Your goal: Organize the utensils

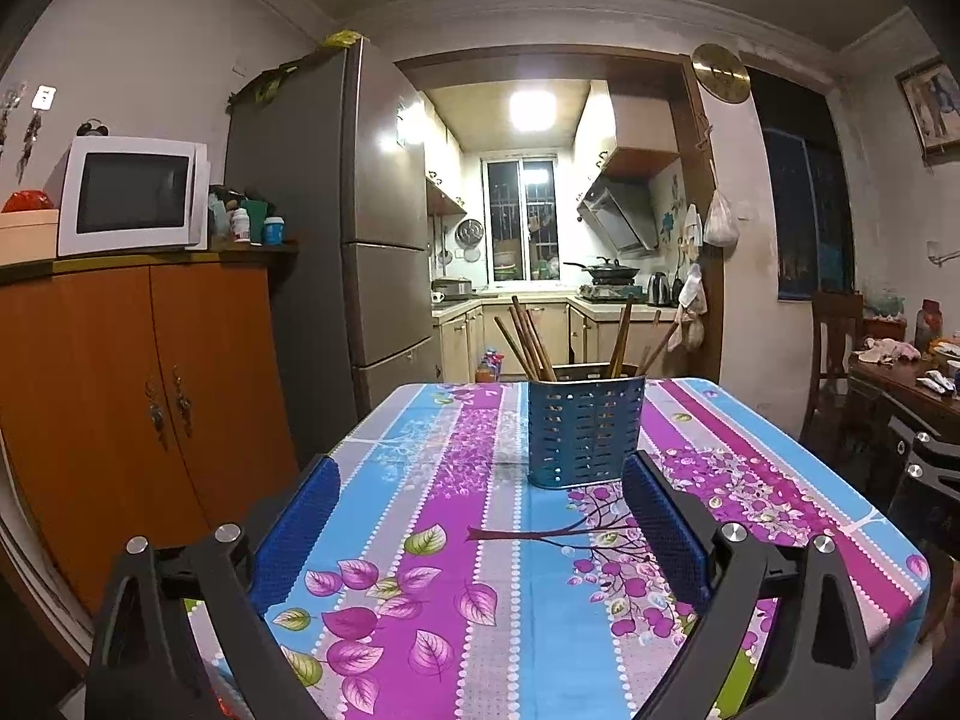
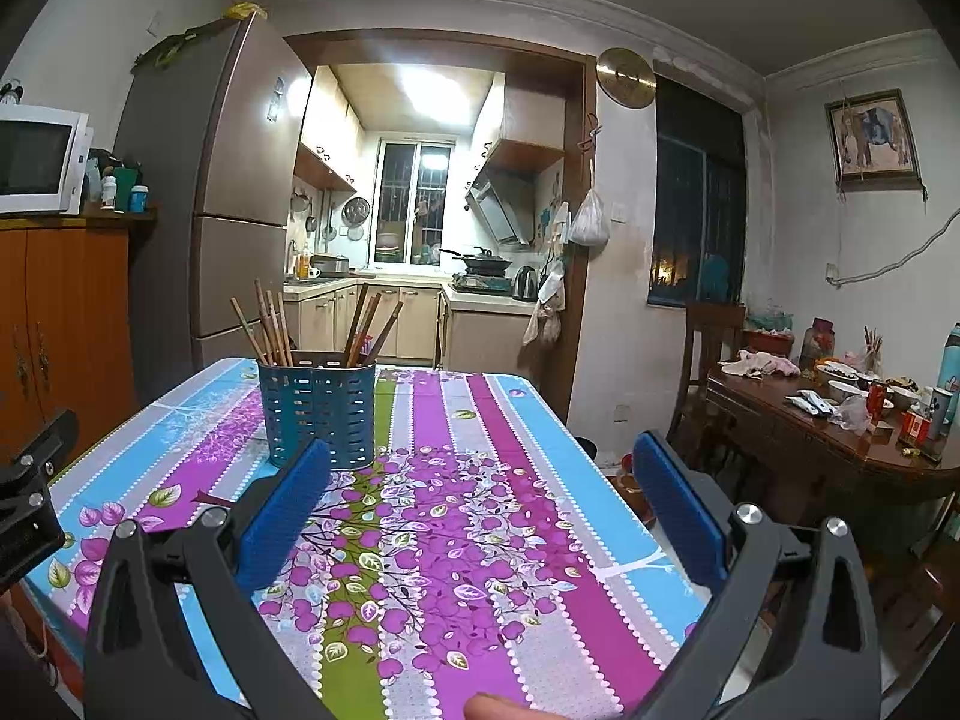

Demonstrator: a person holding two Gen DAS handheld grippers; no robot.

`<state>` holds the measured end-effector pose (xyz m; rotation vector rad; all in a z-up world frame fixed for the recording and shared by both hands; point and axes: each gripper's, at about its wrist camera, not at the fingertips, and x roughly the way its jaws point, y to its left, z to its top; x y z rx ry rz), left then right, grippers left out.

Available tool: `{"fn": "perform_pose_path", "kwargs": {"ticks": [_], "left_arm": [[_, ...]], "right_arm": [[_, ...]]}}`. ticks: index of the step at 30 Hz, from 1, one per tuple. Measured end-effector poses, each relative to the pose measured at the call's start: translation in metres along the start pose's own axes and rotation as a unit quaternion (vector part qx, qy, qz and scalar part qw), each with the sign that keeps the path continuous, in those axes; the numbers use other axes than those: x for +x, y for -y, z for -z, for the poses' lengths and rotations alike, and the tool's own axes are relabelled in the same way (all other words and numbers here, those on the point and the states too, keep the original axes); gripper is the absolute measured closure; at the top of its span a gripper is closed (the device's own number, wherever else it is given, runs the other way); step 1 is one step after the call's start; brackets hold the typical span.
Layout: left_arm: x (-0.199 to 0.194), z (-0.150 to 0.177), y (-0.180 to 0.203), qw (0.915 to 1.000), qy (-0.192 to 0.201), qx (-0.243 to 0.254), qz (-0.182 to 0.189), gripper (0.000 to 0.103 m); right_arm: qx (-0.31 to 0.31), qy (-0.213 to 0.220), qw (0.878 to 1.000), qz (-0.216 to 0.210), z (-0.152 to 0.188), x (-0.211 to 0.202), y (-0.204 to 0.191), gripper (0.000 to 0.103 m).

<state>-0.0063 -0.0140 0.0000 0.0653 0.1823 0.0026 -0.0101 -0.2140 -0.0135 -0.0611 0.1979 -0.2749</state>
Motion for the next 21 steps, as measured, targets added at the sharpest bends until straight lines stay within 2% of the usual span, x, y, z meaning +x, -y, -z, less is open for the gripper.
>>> {"fn": "perform_pose_path", "kwargs": {"ticks": [15,21], "left_arm": [[0.0021,0.0027,0.007,0.9999,-0.011,0.009,0.004,0.008],[0.0019,0.0014,0.0008,0.9999,-0.014,-0.004,0.009,0.007]], "right_arm": [[0.0,-0.004,1.0,-0.001,-0.0002,0.0019,-0.0019,0.006],[0.0,-0.003,1.0,-0.001,-0.0006,0.0021,-0.0019,0.006]]}}
